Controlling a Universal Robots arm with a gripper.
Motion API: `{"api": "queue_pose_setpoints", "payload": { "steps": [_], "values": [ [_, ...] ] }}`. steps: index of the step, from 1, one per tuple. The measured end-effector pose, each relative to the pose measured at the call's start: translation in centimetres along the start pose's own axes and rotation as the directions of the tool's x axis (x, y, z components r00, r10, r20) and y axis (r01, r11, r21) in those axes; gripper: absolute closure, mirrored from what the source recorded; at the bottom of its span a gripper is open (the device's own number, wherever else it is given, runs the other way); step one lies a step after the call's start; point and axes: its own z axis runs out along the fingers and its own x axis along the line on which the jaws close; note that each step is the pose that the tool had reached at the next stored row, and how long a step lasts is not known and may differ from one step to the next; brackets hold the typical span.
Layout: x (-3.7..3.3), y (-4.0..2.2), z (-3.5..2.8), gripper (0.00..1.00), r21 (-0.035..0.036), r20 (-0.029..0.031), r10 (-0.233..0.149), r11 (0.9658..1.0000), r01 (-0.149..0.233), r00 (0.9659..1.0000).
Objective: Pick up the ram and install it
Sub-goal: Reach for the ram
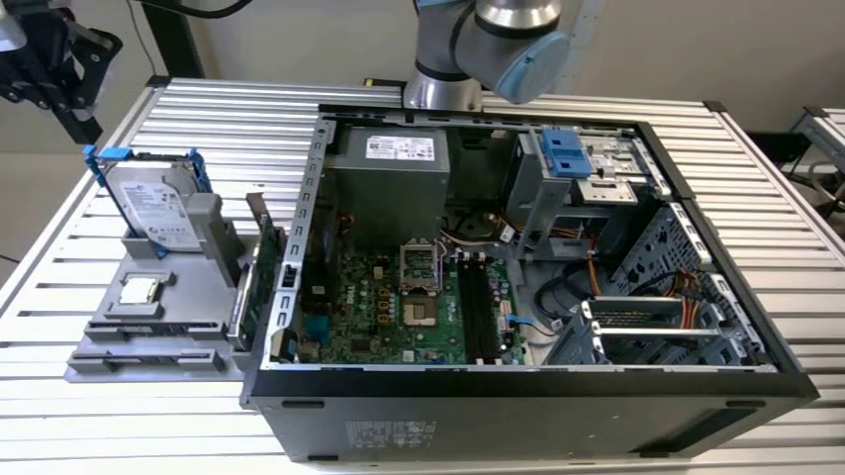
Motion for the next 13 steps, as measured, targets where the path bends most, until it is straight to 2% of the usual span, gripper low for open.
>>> {"api": "queue_pose_setpoints", "payload": {
  "steps": [13],
  "values": [
    [-0.06,-1.85,-0.01,1.0,0.0,0.0,0.0,1.0,0.0,1.0]
  ]
}}
